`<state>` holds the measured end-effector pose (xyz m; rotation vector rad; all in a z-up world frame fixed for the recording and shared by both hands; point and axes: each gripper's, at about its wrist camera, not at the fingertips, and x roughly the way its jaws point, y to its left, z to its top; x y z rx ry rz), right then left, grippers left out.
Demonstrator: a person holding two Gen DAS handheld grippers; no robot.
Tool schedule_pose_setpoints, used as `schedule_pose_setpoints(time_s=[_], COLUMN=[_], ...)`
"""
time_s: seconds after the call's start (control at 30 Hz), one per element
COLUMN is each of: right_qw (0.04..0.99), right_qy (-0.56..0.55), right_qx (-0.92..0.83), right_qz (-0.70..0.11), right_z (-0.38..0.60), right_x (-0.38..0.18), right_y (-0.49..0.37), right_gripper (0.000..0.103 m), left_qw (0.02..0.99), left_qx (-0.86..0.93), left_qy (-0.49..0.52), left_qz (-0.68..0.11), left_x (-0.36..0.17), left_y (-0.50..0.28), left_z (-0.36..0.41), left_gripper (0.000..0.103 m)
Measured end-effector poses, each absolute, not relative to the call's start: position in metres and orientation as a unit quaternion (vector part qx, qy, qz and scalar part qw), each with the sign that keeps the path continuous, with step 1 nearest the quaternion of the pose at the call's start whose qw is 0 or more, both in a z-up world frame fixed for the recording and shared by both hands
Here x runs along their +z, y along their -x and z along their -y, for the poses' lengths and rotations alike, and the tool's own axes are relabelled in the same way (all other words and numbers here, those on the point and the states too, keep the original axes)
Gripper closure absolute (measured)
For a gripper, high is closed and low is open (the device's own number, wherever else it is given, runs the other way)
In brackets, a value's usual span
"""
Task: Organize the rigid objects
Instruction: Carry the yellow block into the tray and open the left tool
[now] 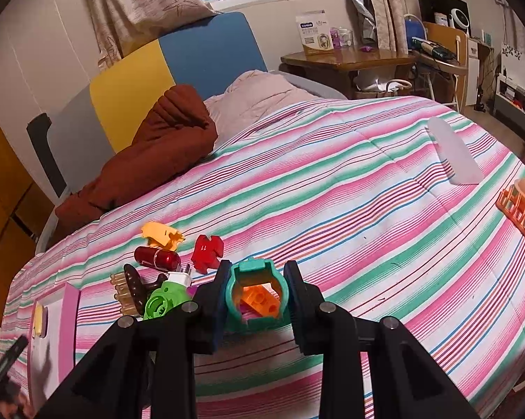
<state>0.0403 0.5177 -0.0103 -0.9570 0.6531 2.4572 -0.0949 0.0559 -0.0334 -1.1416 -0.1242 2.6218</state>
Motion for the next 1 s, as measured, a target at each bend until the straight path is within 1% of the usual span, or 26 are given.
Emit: schedule_pose_setpoints(time_s=[0.17, 0.27, 0.47, 0.63, 0.77, 0.9, 1.0], right_qw=[0.214, 0.214, 0.184, 0.139, 0.088, 0.024, -0.012], right_qy=[0.333, 0.316, 0.311, 0.296, 0.302, 0.333, 0.359], right_qx=[0.891, 0.903, 0.921, 0.936, 0.943, 0.936, 0.929], right_qz=[-0.223, -0.195, -0.147, -0.128, -0.104, -0.111, -0.094], right_z=[-0.514, -0.502, -0.469, -0.426, -0.38, -0.335, -0.297], right_x=[-0.005, 0.005, 0.02, 0.047, 0.064, 0.059, 0.044], right_y=[-0.042, -0.043, -0.039, -0.033, -0.012, 0.022, 0.044], right_gripper=[0.074, 0.074, 0.074, 0.074, 0.074, 0.074, 0.074], left_qw=[0.161, 0.165, 0.172, 0.175, 0.177, 0.179, 0.18], left_qx=[0.898, 0.892, 0.888, 0.89, 0.893, 0.893, 0.892], left_qy=[0.407, 0.417, 0.422, 0.417, 0.41, 0.409, 0.41], left_qz=[0.048, 0.055, 0.058, 0.057, 0.059, 0.061, 0.061], left_x=[-0.041, -0.045, -0.047, -0.046, -0.043, -0.041, -0.039], left_y=[0.064, 0.051, 0.034, 0.024, 0.019, 0.015, 0.012], left_z=[-0.056, -0.054, -0.043, -0.036, -0.03, -0.023, -0.019], left_gripper=[0.006, 0.006, 0.006, 0.004, 0.004, 0.004, 0.004])
